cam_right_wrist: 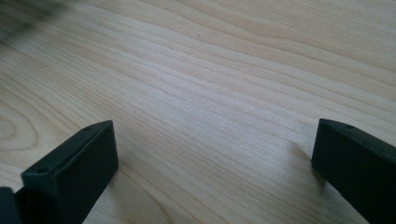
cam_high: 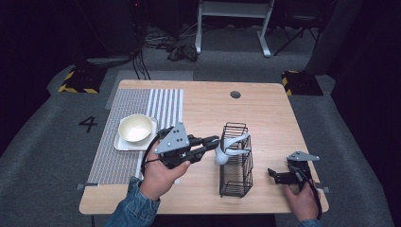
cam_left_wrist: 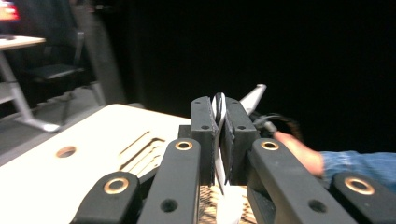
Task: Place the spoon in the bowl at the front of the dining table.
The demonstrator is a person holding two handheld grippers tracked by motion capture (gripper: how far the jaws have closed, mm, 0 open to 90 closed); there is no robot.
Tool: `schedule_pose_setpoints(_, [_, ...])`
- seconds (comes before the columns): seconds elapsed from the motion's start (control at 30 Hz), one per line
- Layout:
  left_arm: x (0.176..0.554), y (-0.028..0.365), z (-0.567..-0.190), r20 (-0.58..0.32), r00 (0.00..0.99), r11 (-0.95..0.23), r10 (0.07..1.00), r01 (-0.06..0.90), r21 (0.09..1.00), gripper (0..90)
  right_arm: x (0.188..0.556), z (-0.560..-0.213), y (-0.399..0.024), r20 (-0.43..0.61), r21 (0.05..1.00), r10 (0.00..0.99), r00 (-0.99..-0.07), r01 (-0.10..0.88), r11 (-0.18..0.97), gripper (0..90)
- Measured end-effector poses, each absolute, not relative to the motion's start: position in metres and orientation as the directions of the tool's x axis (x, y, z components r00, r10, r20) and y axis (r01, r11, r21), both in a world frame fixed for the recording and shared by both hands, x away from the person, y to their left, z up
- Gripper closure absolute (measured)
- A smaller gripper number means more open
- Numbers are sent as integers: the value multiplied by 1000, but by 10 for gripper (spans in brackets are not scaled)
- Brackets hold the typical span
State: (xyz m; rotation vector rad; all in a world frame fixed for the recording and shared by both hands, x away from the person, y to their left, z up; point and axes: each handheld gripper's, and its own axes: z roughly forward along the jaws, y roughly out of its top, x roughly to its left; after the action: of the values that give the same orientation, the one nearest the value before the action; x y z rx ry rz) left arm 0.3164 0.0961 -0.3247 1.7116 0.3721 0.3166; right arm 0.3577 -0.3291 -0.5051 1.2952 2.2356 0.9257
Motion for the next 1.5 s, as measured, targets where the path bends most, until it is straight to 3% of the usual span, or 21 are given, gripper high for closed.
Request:
schedule_pose_setpoints(0.63, [319, 173, -325, 1, 678, -108, 735, 116, 987, 848, 358, -505, -329, -8, 711, 870, -493, 609, 352, 5])
schedule_pose_setpoints(0.97, [327, 208, -328, 2, 543, -90, 839, 135, 987, 848, 358, -505, -329, -8, 710, 869, -495, 609, 354, 4])
schedule_pose_setpoints(1.07, [328, 218, -329, 38, 482, -115, 876, 131, 985, 848, 358, -505, -329, -8, 710, 869, -495, 609, 353, 4])
schedule_pose_setpoints(1.5, [336, 249, -338, 43, 325, -97, 945, 153, 984, 848, 358, -505, -329, -8, 710, 868, -496, 608, 354, 4])
